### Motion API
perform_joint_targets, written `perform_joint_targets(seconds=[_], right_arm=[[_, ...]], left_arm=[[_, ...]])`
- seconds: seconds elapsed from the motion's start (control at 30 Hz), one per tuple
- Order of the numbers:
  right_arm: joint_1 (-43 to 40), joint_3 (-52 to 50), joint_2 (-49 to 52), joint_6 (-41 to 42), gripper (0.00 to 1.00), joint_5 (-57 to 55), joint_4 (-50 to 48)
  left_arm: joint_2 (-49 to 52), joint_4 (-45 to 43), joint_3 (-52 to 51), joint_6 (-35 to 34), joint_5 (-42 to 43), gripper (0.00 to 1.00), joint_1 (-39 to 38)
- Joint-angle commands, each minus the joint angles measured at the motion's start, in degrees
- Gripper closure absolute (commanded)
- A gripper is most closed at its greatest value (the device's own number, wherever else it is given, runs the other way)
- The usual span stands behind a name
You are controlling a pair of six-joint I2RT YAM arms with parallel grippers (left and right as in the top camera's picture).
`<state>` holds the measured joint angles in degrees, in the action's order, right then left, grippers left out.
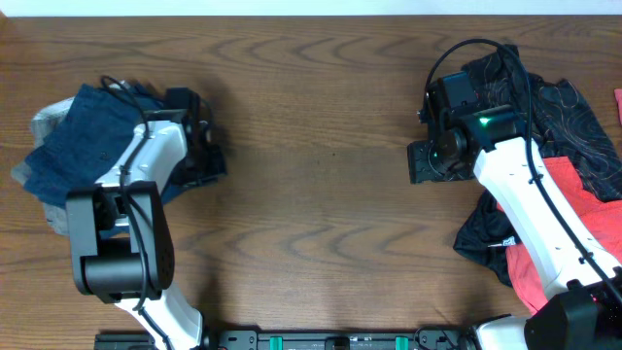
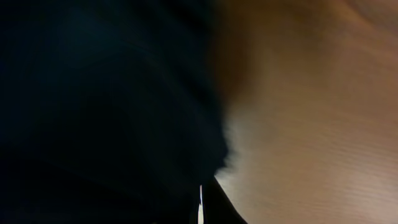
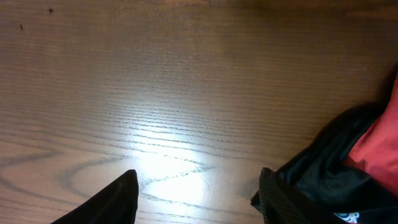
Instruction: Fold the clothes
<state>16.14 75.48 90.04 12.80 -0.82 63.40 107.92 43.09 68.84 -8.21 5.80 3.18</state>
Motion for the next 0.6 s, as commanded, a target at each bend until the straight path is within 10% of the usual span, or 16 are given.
perform_joint_targets(seconds=[0.0,0.07,0.4,0.57], right_arm=[[-0.2,0.5,-0.3,-0.7,0.39,0.2,0.2],[-0.2,0.5,-0.3,-0.7,0.39,0.2,0.3],[-0.2,0.5,-0.3,-0.7,0.39,0.2,0.5],[-1.1,0.5,-0.3,1.1,0.28,0.3,-0.9]], left_arm=[[0.0,-3.0,-0.1,-0.2,-9.5,0.88,4.0],[0.0,-6.4,-0.1,-0.2,-11.4,0.64,6.5],[0.0,-14.9,1.5,-1.0,0.0,0.55,13.2],[0.0,-13.3,1.5,0.3,8.7,0.14,10.8]])
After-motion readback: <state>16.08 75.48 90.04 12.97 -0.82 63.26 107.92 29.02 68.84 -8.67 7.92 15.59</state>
